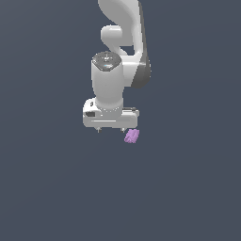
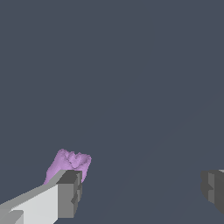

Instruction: Pick up the object and move it to a goal position.

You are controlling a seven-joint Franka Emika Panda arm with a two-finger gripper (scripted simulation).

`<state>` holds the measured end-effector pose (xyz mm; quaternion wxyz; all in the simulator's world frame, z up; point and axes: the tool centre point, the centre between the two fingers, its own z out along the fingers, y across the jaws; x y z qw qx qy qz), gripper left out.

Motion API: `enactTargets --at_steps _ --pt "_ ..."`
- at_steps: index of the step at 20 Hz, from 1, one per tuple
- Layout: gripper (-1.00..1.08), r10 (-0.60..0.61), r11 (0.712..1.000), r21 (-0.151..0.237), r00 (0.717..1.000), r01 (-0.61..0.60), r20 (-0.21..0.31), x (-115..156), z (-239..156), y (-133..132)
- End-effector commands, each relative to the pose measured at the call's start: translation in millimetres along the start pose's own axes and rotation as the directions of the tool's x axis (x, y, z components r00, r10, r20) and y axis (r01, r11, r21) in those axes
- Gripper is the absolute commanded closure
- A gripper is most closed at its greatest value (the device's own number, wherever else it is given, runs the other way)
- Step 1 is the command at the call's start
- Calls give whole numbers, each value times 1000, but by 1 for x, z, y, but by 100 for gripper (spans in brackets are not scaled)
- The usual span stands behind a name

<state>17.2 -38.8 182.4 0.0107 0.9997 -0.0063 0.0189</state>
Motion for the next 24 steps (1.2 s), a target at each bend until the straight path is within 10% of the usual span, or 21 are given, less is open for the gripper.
enactTargets --at_steps 1,24 --pt "-92 -2 1000 -1 1000 2 0 0 0 1" --pt "-92 247 969 10 969 -247 26 -38 59 -67"
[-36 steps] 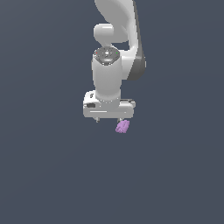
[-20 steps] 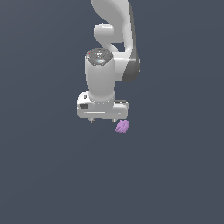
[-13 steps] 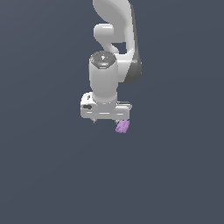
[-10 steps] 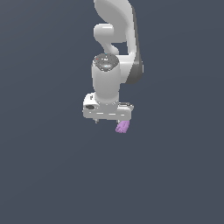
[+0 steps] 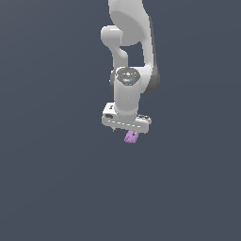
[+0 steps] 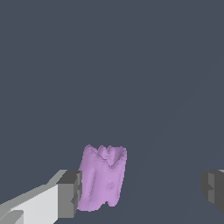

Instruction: Pick up the object and move it to a goal position.

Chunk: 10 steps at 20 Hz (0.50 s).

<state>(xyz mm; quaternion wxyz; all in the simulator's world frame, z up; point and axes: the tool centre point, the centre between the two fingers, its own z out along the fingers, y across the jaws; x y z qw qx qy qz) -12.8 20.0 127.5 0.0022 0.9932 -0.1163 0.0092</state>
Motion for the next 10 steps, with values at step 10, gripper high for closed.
enactTargets --at_steps 10 --pt "-92 156 988 0 988 -157 16 -36 34 -29"
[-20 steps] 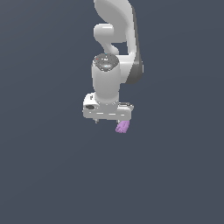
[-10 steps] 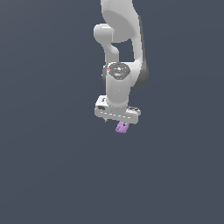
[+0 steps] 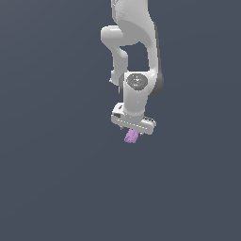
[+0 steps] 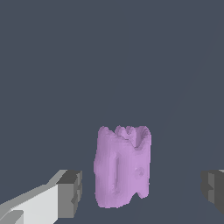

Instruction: Pick up the object and move it to a goal position.

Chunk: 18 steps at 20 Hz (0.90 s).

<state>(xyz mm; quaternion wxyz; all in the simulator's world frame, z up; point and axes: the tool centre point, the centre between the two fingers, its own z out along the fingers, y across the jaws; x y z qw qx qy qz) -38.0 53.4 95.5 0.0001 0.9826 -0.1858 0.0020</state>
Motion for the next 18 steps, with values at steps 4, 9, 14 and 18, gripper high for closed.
enactTargets --at_steps 4,9,14,18 --pt "-92 40 999 -1 999 -40 3 -10 8 -5" --pt "-92 44 999 -1 999 -44 4 -11 9 -6" --pt "-92 45 999 -1 999 -45 4 -12 18 -5" --pt "-92 46 999 -1 999 -46 4 -13 36 -5"
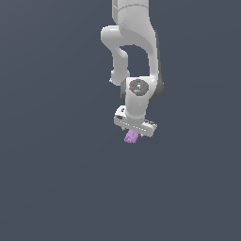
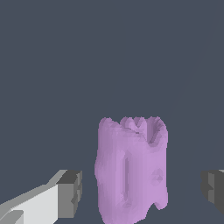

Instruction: Pick up the object and move it to a goal position.

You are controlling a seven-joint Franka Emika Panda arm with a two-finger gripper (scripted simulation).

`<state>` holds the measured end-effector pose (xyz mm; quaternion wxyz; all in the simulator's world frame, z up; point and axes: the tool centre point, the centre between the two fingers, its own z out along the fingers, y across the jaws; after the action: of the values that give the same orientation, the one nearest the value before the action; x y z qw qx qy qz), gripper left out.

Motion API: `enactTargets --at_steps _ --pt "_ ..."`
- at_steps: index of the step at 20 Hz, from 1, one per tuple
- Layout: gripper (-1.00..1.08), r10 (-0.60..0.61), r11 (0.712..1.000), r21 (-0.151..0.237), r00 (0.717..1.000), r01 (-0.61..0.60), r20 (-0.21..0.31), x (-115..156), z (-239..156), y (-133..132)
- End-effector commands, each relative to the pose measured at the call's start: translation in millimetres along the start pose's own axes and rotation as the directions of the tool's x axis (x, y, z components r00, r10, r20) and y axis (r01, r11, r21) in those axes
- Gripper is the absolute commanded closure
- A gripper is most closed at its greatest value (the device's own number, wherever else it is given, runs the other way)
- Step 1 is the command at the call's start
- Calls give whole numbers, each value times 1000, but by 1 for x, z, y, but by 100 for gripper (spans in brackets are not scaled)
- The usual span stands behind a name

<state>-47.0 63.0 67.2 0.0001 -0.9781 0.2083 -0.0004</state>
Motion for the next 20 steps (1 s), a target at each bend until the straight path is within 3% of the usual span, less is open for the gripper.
enactTargets --at_steps 1,9,10,20 --pt "-92 1 1000 -1 1000 -1 1 -1 13 1" --pt "-92 3 1000 0 1000 -3 1 0 31 0" --pt "108 3 1000 0 1000 -3 1 0 31 0" --pt "108 1 1000 1 1000 -1 0 -1 31 -1"
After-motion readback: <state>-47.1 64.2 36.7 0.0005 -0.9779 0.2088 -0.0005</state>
